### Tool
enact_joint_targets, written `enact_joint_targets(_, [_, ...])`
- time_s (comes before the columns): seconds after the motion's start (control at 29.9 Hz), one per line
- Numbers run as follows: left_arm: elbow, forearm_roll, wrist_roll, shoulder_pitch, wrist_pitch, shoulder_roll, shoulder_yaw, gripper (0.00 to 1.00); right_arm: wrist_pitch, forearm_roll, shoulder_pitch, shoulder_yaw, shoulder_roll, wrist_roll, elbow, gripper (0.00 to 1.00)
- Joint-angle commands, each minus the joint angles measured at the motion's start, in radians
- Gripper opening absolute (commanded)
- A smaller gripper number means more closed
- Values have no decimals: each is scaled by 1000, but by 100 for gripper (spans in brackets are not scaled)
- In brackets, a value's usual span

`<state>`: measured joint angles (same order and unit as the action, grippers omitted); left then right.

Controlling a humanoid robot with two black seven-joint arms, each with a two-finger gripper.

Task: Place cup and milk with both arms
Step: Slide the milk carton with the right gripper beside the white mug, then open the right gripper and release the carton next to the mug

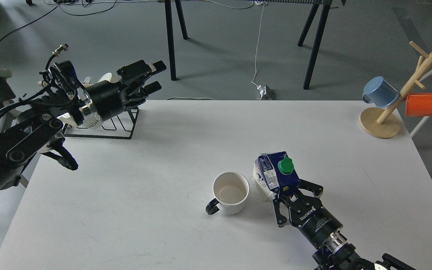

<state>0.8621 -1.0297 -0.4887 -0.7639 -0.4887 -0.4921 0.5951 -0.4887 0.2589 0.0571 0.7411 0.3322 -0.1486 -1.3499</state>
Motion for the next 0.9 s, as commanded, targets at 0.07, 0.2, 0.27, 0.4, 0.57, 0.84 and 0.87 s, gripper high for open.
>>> enact_joint_targets(0.07, [0,-1,0,14,0,0,0,89,0,-3,7,-5,-1,1,3,28])
enact_joint_targets(0.2, [0,-1,0,14,0,0,0,89,0,-3,13,-5,-1,0,5,32])
enact_joint_targets(0.27, [0,-1,0,15,0,-2,0,89,0,-3,18,-5,-1,1,3,34])
enact_joint_targets(0.4, [0,-1,0,15,0,-2,0,89,0,-3,23,-5,1,1,6,37])
enact_joint_targets(0.57, [0,-1,0,18,0,-2,0,89,0,-3,36,-5,2,1,5,43])
enact_joint_targets(0.84, [0,-1,0,18,0,-3,0,89,0,-1,56,4,11,1,0,85])
enact_joint_targets(0.87, [0,-1,0,18,0,-3,0,89,0,-1,59,7,13,1,-3,91])
